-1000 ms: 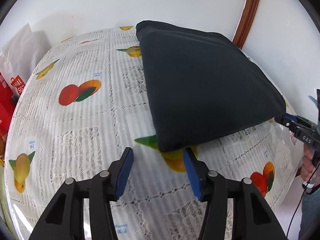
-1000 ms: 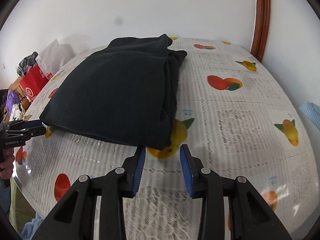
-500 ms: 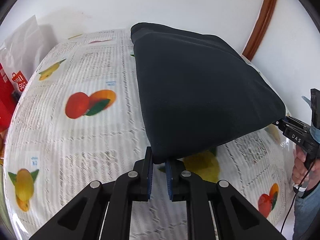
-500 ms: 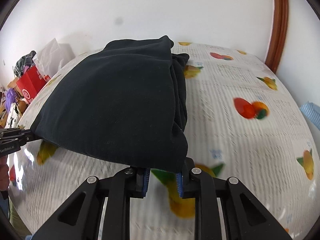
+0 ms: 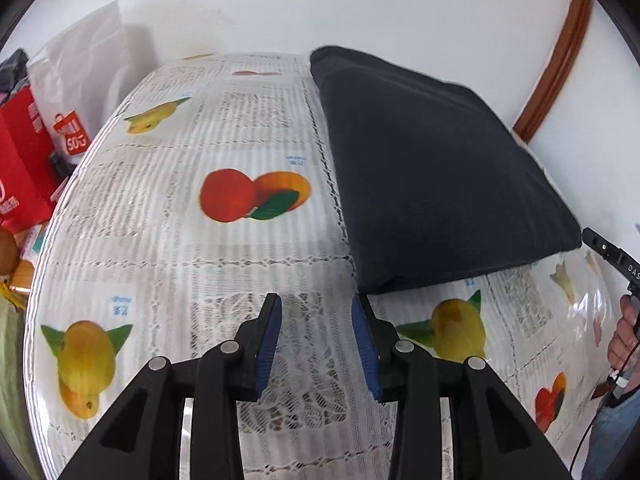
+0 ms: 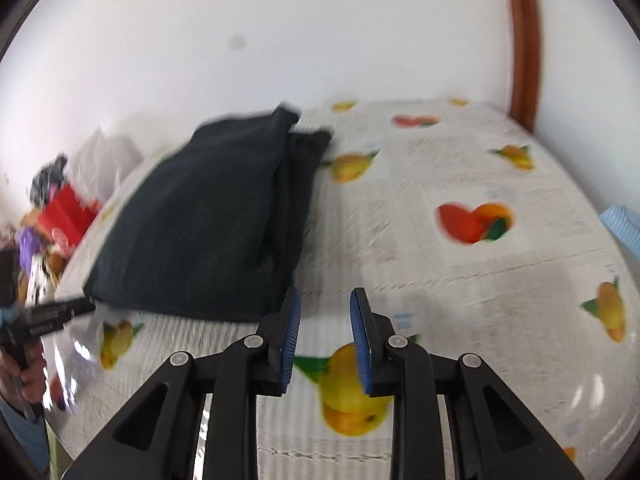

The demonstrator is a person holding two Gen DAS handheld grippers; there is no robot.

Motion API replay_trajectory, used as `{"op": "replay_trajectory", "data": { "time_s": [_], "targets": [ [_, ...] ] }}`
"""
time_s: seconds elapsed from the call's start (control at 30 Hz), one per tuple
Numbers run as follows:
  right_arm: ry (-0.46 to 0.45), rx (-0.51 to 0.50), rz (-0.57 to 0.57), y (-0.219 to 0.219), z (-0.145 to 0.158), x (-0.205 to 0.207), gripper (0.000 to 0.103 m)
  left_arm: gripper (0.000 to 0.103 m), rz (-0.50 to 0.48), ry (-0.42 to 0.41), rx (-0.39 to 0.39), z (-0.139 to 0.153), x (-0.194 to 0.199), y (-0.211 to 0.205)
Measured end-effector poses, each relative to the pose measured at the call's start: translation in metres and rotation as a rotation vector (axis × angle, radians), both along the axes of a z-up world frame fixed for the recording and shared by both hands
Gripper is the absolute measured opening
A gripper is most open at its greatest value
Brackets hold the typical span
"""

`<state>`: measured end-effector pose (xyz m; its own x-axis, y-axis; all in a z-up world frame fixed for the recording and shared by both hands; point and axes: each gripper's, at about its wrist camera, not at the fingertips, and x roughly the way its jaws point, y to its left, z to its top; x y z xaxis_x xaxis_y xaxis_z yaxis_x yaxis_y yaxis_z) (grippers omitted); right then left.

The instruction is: Fold small clothes

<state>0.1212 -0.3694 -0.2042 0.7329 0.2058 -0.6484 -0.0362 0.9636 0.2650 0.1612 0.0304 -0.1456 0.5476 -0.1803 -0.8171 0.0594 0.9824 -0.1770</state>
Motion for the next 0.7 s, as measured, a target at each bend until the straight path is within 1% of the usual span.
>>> {"op": "replay_trajectory", "data": {
  "time_s": [0.03,0.1,0.17,0.27,0.3,0.37,0.43,0.53,0.63,0.7],
  "targets": [
    [-0.018,0.021,-0.007,-0.004,0.005,-0.001,0.026,0.035,0.010,-0.024,-0.028,0.006,-0.003,0.005],
    [-0.054,0.069,-0.002,-0.006,0.016,-0.002,0.027,0.048,0.024,-0.061,-0.049,0.016,-0.007,0.011],
    [-0.066,0.087,0.021,0.002,0.022,0.003,0.029,0.049,0.030,-0.085,-0.030,0.027,-0.007,0.010],
    [-0.054,0.039,0.060,0.026,0.020,0.019,0.030,0.049,0.024,-0.108,0.036,0.038,-0.002,-0.002],
    [-0.040,0.014,0.058,0.032,0.016,0.024,0.030,0.049,0.022,-0.112,0.050,0.040,-0.001,-0.007],
    [-0.004,-0.044,0.043,0.043,0.005,0.032,0.030,0.049,0.014,-0.115,0.054,0.043,0.002,-0.013],
    [0.036,-0.067,0.024,0.048,-0.006,0.035,0.029,0.049,0.001,-0.112,0.043,0.040,0.011,-0.020],
    [0.044,-0.039,-0.010,0.044,-0.009,0.032,0.029,0.049,-0.010,-0.088,0.054,0.032,0.022,-0.032],
    [0.056,-0.064,-0.025,0.045,-0.008,0.030,0.029,0.049,-0.007,-0.049,0.104,0.019,0.030,-0.042],
    [0.060,-0.066,-0.030,0.045,-0.008,0.029,0.029,0.051,-0.001,-0.040,0.108,0.013,0.029,-0.043]
  ]
}}
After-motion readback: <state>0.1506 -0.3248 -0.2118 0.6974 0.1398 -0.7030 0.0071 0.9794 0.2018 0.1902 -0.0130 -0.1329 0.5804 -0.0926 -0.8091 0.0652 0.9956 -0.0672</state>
